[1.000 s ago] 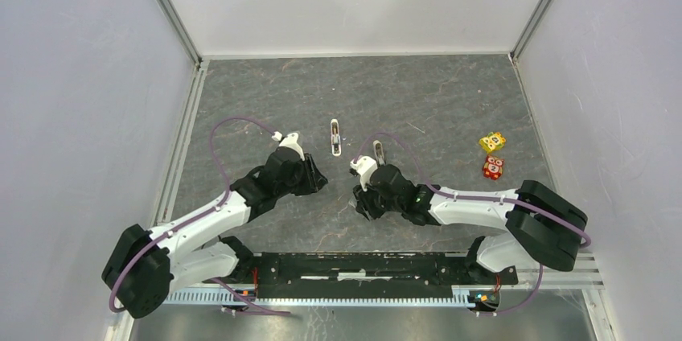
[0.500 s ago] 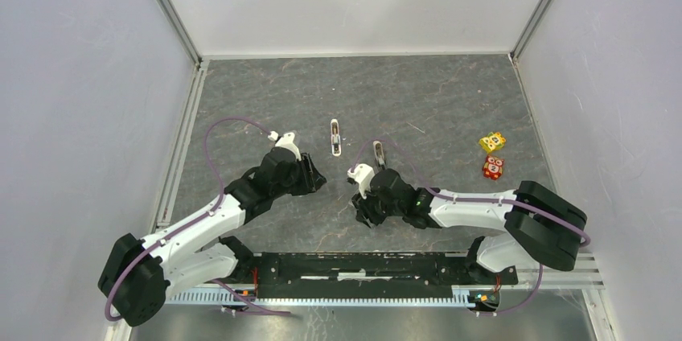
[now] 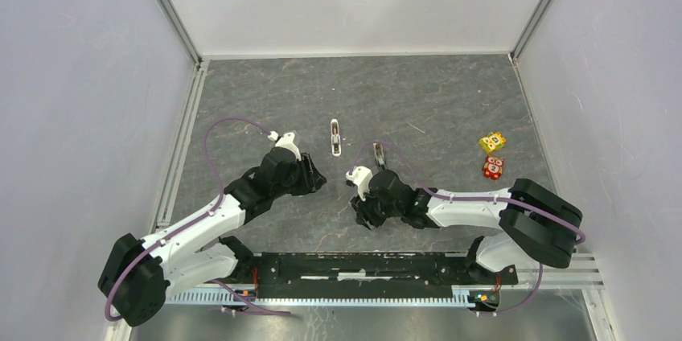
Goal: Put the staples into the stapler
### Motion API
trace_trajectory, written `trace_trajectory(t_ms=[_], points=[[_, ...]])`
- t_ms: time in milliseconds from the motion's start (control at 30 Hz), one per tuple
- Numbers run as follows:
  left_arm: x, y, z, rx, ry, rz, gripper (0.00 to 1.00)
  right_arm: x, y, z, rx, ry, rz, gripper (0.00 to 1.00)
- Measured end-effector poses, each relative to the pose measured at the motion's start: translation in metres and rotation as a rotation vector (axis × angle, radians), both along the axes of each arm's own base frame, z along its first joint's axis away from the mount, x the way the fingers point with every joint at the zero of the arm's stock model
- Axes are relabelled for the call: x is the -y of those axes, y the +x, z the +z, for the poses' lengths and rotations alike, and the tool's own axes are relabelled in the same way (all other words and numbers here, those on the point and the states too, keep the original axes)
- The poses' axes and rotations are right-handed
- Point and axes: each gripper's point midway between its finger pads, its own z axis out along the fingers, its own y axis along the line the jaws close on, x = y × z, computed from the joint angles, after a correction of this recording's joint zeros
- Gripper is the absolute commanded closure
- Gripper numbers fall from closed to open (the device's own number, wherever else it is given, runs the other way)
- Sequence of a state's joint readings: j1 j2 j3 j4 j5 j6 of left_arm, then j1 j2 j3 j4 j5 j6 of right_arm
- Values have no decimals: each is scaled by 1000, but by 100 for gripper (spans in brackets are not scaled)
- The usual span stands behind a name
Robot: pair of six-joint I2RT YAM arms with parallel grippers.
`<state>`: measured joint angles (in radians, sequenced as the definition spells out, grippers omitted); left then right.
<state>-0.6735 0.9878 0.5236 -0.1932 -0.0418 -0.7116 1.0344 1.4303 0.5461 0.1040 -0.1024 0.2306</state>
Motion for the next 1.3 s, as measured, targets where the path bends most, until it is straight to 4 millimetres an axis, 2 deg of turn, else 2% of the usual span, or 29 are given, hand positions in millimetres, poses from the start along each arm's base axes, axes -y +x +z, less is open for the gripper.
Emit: trace_trajectory(t_ms=[300,733,933,1300], points=[[-1,-1,-3,-5,5,0,49,-1,-2,-1,-7,2,8,66],[0,-3,-4,4,19,-37,47,4,0,4,-1,-4,-22,71],[0,-4,0,27,27,-61,47,4,1,5,-6,0,-42,65],[0,-4,2,39,27,-66,46,4,0,-1,-32,-7,-58,66]])
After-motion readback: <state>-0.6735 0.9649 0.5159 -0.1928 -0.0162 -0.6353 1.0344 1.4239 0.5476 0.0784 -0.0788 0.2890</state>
